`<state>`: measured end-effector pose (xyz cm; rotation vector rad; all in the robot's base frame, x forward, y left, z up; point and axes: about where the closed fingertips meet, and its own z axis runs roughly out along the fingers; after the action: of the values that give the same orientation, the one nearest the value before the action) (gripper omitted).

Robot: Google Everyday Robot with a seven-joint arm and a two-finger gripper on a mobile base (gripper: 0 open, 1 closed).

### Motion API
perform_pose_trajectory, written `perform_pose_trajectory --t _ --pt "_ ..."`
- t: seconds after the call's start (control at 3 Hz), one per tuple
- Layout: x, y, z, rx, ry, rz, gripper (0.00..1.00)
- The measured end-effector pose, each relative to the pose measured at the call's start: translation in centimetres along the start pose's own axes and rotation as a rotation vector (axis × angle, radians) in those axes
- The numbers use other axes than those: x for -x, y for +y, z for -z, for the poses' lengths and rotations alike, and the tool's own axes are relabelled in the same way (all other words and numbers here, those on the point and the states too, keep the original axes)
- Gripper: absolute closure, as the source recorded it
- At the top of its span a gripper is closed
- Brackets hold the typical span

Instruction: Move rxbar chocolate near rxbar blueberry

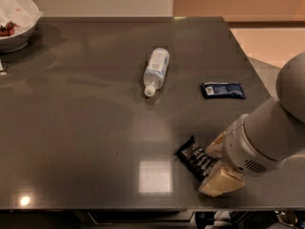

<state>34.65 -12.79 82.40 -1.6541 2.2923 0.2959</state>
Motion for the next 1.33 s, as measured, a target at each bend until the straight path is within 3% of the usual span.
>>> perform_pose_trajectory --t 0.67,1.0,1.33 --pt "-0.1 -0.8 0.4 0.006 0.001 -0.021 0.87" --pt "-0.3 -1.6 0.7 -0.001 0.009 -0.043 1.0" --pt "-0.4 -4.4 1.7 -0.045 0.004 -0.079 1.0"
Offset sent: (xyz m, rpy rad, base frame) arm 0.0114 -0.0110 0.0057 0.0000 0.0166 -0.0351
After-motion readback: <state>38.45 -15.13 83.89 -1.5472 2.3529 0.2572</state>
